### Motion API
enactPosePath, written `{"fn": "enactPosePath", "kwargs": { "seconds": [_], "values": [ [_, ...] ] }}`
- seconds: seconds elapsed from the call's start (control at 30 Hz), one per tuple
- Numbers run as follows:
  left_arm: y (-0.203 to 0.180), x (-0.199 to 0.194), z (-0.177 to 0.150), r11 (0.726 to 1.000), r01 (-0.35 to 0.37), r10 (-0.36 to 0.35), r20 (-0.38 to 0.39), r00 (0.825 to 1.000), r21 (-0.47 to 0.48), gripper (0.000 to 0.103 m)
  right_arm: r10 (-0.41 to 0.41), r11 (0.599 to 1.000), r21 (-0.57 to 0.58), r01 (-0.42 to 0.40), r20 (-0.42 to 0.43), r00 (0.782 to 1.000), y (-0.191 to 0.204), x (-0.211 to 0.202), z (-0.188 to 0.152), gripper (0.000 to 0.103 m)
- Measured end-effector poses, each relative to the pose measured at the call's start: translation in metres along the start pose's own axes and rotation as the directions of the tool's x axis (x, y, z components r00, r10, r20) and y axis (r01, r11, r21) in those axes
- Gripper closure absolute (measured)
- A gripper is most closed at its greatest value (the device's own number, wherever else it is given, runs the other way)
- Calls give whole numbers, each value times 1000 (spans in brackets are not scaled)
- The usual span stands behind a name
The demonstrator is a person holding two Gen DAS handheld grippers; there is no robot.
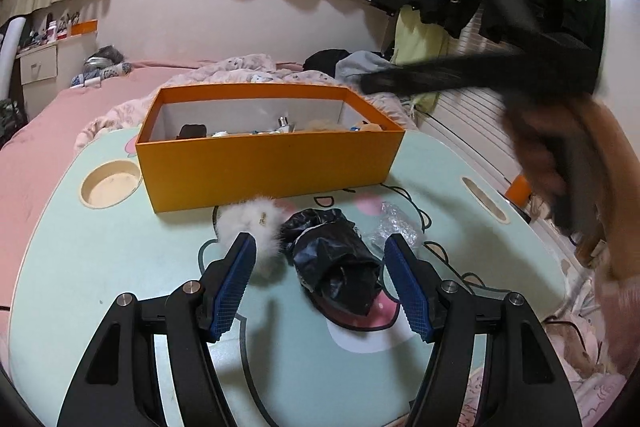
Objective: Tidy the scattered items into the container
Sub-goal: 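Grasp the brown fuzzy pompom inside the box with the right gripper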
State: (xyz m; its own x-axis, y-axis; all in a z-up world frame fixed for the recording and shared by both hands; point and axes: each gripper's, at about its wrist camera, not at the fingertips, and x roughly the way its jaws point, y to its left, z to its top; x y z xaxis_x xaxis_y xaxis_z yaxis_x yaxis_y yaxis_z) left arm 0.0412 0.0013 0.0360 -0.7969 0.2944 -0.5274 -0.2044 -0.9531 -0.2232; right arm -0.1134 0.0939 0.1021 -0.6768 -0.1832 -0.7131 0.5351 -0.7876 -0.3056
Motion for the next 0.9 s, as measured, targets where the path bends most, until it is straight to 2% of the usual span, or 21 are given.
{"fn": "enactPosePath", "kwargs": {
  "seconds": [0.07, 0.17, 0.27, 0.33, 0.4, 0.5, 0.63, 0.73, 0.83, 0.9],
  "values": [
    [2, 1, -1, 1000, 4, -4, -2, 1000, -5, 36, -3, 999, -41, -1, -94, 996, 6, 31, 11, 61],
    [5, 1, -2, 1000, 8, -8, -3, 1000, -18, 36, -4, 993, -115, -21, -215, 977, 13, 75, 19, 60],
    [7, 1, -2, 1000, 13, -13, -4, 1000, -26, 36, -37, 989, -146, -8, -301, 953, 13, 103, 21, 51],
    [6, 1, -2, 1000, 16, -16, -5, 1000, -25, 36, -88, 985, -171, 33, -327, 941, 13, 117, 18, 47],
    [6, 2, -2, 1000, 17, -17, -6, 1000, -23, 36, -116, 981, -186, 56, -325, 938, 13, 126, 17, 44],
    [5, 2, -3, 1000, 14, -14, -10, 1000, -18, 36, -47, 995, -95, 14, -357, 933, 8, 130, 19, 63],
    [6, 3, -3, 1000, 17, -17, -14, 1000, -22, 36, -28, 997, -77, 3, -324, 946, 11, 123, 16, 63],
    [8, 3, -4, 999, 18, -18, -17, 1000, -31, 36, 36, 999, -14, -41, -261, 965, 11, 106, 16, 64],
    [10, 2, -4, 999, 16, -17, -17, 1000, -42, 36, 84, 995, 55, -78, -125, 989, 1, 65, 20, 64],
    [11, 3, -4, 999, 14, -15, -20, 1000, -45, 36, 131, 984, 123, -128, -16, 991, -13, 29, 21, 64]
  ]
}}
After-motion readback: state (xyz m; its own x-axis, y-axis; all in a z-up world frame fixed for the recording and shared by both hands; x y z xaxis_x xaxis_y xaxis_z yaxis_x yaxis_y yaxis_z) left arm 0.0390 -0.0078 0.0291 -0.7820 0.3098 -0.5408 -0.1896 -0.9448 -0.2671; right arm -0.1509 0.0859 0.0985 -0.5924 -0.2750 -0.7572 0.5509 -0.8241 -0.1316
